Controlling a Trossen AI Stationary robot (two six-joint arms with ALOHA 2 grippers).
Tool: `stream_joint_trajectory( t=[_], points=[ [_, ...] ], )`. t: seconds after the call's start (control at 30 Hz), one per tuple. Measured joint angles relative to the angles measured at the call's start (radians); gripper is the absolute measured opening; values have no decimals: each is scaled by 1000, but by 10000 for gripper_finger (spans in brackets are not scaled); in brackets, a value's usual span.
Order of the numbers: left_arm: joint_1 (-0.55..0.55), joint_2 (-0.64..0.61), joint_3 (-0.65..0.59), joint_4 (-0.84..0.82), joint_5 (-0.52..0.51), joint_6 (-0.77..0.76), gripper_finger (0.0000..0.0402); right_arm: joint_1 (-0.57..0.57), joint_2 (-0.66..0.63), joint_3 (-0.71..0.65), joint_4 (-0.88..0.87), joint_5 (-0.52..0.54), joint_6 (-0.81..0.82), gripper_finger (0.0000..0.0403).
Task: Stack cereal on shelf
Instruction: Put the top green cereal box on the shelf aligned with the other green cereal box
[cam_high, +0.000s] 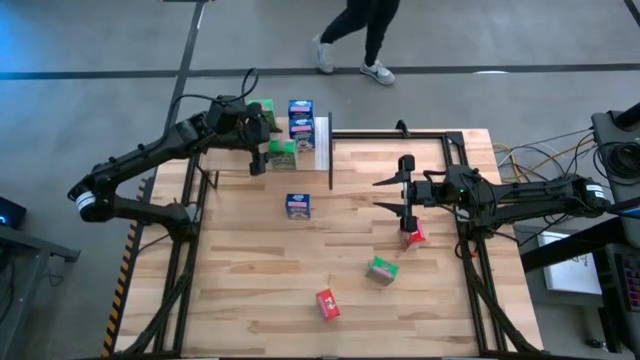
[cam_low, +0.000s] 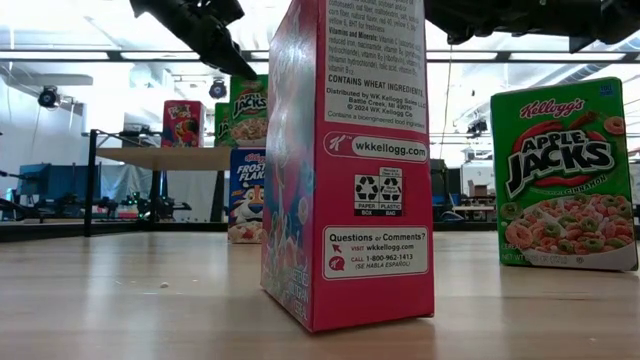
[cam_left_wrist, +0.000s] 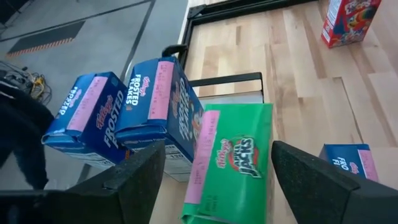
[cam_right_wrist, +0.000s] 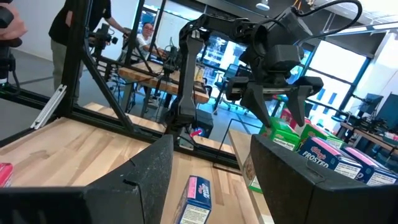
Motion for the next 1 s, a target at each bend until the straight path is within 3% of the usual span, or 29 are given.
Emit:
stream_joint_trajectory(
  t=[0.5, 1.0],
  points=[
    [16, 47, 0, -8, 26, 21, 273, 0, 0, 0, 0, 0, 1, 206],
    [16, 32, 0, -58, 26, 21, 199, 0, 0, 1, 0, 0, 3, 206]
  ],
)
